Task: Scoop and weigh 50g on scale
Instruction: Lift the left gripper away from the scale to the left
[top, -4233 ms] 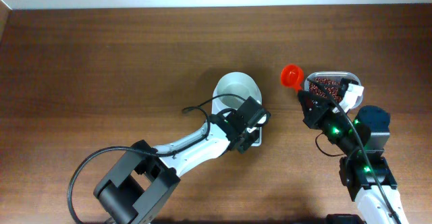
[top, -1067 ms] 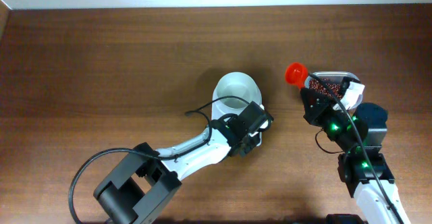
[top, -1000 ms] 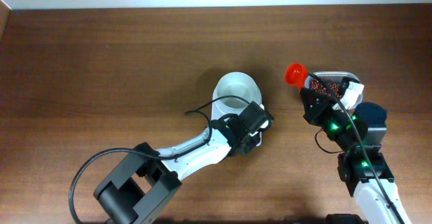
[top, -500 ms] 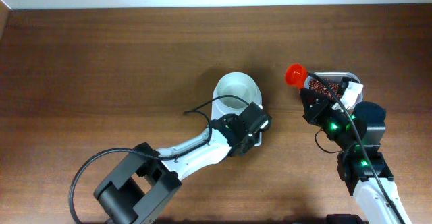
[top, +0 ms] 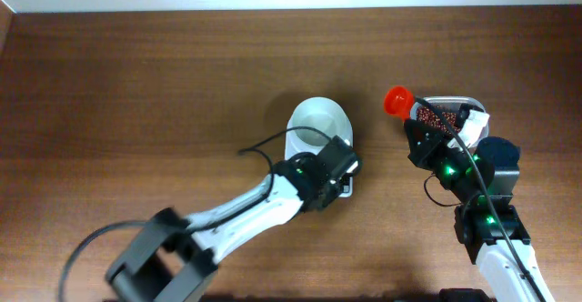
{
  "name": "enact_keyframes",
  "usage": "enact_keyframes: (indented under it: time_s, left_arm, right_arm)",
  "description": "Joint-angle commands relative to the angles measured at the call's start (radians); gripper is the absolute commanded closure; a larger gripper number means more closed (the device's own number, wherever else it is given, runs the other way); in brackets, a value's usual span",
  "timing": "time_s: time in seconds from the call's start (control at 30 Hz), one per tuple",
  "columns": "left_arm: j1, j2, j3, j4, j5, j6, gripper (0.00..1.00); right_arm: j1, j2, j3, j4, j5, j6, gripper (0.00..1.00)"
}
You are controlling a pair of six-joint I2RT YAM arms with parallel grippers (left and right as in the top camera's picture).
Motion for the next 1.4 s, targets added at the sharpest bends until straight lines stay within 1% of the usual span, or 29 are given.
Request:
enact_keyframes:
  time_s: [0.0,0.03,0.13,0.2,0.3,0.37,0.43,0.47,0.53,0.63,0.7,0.8,0.93,1.2,1.37]
  left_arm:
    - [0.005,-0.100,0.026,-0.014,-0.013,0.001,0.43]
    - [0.005,-0.101,0.026,-0.021,-0.013,0.002,0.01]
    - [0.008,-0.100,0.025,-0.050,-0.017,0.006,0.01]
    - [0.009,-0.100,0.025,-0.120,0.014,0.006,0.01]
    - [0.030,-0.108,0.026,-0.185,0.026,0.010,0.01]
    - [0.070,-0.129,0.026,-0.241,0.083,0.073,0.01]
    - [0.143,-0.181,0.026,-0.301,0.182,0.170,0.01]
    - [0.202,-0.228,0.026,-0.330,0.248,0.227,0.01]
    - [0.268,-0.287,0.026,-0.357,0.318,0.297,0.01]
    - [0.345,-0.371,0.026,-0.373,0.369,0.350,0.01]
    - [0.380,-0.428,0.026,-0.369,0.375,0.349,0.01]
    - [0.389,-0.473,0.026,-0.369,0.373,0.349,0.01]
    - [0.389,-0.473,0.026,-0.369,0.374,0.349,0.01]
    - [0.389,-0.473,0.026,-0.346,0.373,0.349,0.01]
    - [0.389,-0.473,0.026,-0.354,0.398,0.349,0.01]
  right_arm:
    - [-0.008,0.002,0.017,0.007,0.008,0.003,0.96]
    - [-0.008,0.002,0.017,0.007,0.008,0.003,0.96]
    - [-0.008,0.002,0.017,0.007,0.008,0.003,0.96]
    - [-0.008,0.002,0.017,0.007,0.008,0.003,0.96]
    - [-0.008,0.002,0.017,0.007,0.008,0.003,0.96]
    - [-0.008,0.002,0.017,0.007,0.000,0.003,0.96]
    - [-0.008,0.002,0.017,0.007,-0.017,0.003,0.96]
    - [-0.008,0.002,0.017,0.007,-0.022,0.003,0.96]
    - [-0.008,0.002,0.017,0.007,-0.022,0.003,0.96]
    - [-0.008,0.002,0.017,0.007,-0.023,0.003,0.96]
    - [-0.008,0.002,0.017,0.007,-0.034,0.003,0.96]
    - [-0.008,0.002,0.017,0.007,-0.037,0.014,0.96]
    - [-0.008,0.002,0.017,0.007,-0.060,0.075,0.96]
    - [-0.008,0.002,0.017,0.007,-0.220,0.075,0.96]
    - [-0.008,0.002,0.017,0.007,-0.248,0.075,0.96]
